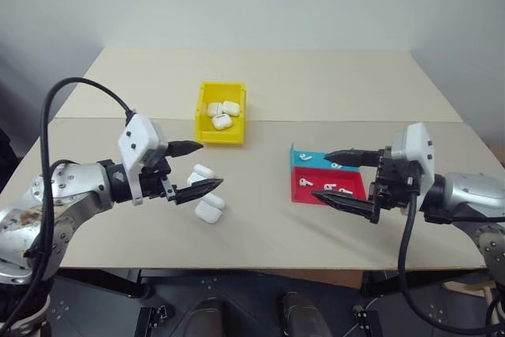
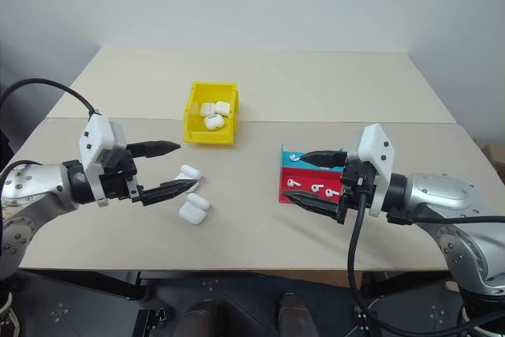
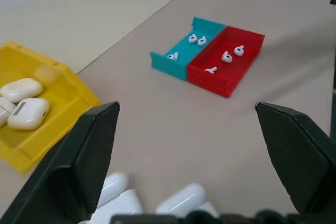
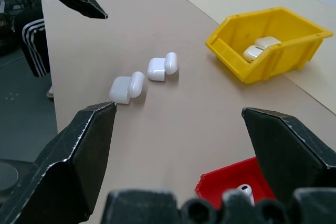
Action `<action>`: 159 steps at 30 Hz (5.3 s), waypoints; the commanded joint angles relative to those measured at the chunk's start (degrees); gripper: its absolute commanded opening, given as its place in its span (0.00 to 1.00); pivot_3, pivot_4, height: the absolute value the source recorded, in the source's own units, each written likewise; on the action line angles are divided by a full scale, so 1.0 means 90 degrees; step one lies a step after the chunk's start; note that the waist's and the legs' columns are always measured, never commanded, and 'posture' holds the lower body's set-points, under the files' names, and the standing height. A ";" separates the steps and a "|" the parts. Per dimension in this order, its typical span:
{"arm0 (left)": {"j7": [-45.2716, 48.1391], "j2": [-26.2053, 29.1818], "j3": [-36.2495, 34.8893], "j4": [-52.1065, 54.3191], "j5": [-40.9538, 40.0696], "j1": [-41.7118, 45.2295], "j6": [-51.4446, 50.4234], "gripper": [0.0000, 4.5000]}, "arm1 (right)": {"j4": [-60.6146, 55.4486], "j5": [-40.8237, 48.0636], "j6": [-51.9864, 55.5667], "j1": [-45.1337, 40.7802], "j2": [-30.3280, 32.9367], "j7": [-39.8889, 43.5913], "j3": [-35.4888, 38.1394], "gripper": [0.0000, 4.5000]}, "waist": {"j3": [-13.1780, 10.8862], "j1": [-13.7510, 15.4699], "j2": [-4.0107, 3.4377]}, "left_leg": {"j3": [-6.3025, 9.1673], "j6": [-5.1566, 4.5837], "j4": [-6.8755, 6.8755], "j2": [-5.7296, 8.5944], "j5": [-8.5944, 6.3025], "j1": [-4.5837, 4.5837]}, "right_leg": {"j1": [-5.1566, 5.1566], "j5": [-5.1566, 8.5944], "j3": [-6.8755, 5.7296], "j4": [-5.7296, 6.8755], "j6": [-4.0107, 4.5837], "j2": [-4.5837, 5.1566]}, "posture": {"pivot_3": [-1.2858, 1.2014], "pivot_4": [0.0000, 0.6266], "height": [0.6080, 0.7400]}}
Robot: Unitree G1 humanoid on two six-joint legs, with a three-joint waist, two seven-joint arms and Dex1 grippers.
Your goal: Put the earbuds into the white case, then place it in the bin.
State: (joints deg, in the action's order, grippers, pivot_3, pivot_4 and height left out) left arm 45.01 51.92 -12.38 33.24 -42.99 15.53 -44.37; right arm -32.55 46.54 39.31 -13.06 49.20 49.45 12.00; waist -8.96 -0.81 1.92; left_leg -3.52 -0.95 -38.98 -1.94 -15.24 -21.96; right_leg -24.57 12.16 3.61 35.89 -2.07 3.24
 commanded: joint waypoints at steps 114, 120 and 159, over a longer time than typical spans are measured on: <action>0.1942 -0.1810 0.1113 -0.1212 0.0292 0.0326 0.3304 0.62 | 0.4902 -0.5584 0.0370 -0.4556 -0.1014 0.2232 -0.5272 0.23 | 0.0000 -0.0008 0.0001 | 0.0001 -0.0009 -0.0012 0.0007 0.0008 -0.0044 | -0.0045 -0.0019 -0.0015 0.0014 0.0003 0.0007 | 0.52 0.24 1.00; 0.2001 -0.1842 0.1132 -0.1318 0.0232 0.0429 0.3262 0.62 | 0.4289 -0.5391 0.0794 -0.4327 -0.0812 0.2173 -0.4710 0.01 | -0.0001 -0.0002 0.0002 | 0.0001 -0.0009 -0.0012 0.0008 0.0008 -0.0047 | -0.0045 -0.0019 -0.0015 0.0012 0.0003 0.0008 | 0.52 0.24 1.00; 0.2306 -0.1908 0.1094 -0.1408 0.0250 0.0640 0.3167 0.62 | 0.3414 -0.5349 0.0851 -0.3945 -0.0270 0.2150 -0.4559 0.49 | -0.0001 -0.0018 0.0002 | 0.0001 -0.0009 -0.0013 0.0008 0.0008 -0.0049 | -0.0048 -0.0019 -0.0010 0.0011 0.0002 0.0005 | 0.52 0.24 1.00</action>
State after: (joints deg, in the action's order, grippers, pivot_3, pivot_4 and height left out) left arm 65.84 34.37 -1.21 18.87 -40.56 21.11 -16.46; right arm 0.27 -1.94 48.34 -46.60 46.52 68.07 -31.03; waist -8.97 -0.97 1.94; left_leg -3.51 -1.03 -39.10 -1.87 -15.16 -22.40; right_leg -25.00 11.99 3.52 35.99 -2.05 3.28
